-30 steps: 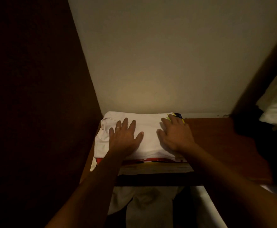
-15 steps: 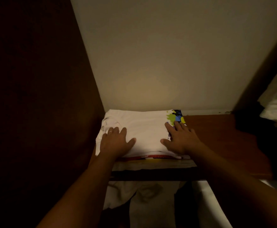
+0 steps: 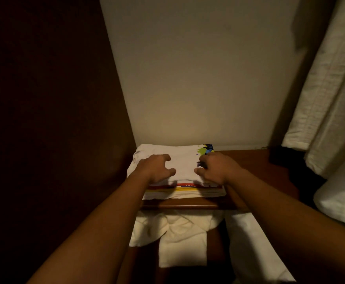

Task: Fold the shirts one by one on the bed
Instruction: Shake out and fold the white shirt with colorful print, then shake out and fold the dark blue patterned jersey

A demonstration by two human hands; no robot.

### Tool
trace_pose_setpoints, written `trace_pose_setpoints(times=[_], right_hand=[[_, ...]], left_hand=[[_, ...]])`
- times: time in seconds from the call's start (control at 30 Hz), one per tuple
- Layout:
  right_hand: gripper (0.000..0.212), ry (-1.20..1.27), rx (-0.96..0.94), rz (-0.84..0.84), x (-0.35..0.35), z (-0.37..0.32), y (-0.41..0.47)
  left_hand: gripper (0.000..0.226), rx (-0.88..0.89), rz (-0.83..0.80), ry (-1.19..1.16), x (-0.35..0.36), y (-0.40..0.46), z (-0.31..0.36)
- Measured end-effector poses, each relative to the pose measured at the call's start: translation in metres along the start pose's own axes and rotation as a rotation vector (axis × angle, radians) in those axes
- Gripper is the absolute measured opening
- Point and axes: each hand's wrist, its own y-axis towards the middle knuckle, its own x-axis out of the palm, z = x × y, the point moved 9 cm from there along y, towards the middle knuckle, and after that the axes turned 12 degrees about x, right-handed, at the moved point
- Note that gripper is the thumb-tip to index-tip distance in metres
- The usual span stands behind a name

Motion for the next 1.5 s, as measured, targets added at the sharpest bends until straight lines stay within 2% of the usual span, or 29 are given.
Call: trace_pose_setpoints(times=[0.1, 0.17, 0.33, 0.53, 0.73, 0.9, 1.07, 1.23, 1.5], right_hand=[[0.042, 0.037, -0.004, -0.013, -0.017, -0.006, -0.02], [0.044, 0.013, -0.013, -0.035, -0.035, -0.013, -0.041], [0.04, -0.029, -0.041, -0.061, -0.11, -0.039, -0.084], [0.045, -0.039, -0.03, -0.155, -0.24, -0.086, -0.131], [0.043, -0.02, 0.005, -0.266, -0.33, -0.126, -0.187], [0.039, -0.058, -0.044, -0.275, -0.397, -0.172, -0.234], [0.039, -0.036, -0.113, -0.282, -0.425, -0.208, -0.268], [0.035, -0.004, -0.211, -0.328, -0.423, -0.233, -0.31], [0.023, 0.026, -0.368, -0.41, -0.403, -0.265, -0.391]], left_hand=[[0.06, 0.015, -0.002, 0.175, -0.026, -0.019, 0.028], [0.061, 0.03, -0.043, 0.196, -0.04, -0.036, 0.047], [0.059, 0.051, -0.171, 0.167, -0.104, -0.079, 0.086], [0.053, 0.015, -0.149, 0.055, -0.245, -0.132, 0.116], [0.048, -0.058, -0.251, 0.016, -0.323, -0.204, 0.133], [0.04, -0.075, -0.267, -0.085, -0.382, -0.265, 0.137], [0.033, -0.139, -0.228, -0.163, -0.407, -0.314, 0.132], [0.02, -0.228, -0.203, -0.211, -0.412, -0.376, 0.131], [0.014, -0.431, -0.101, -0.383, -0.389, -0.492, 0.14]])
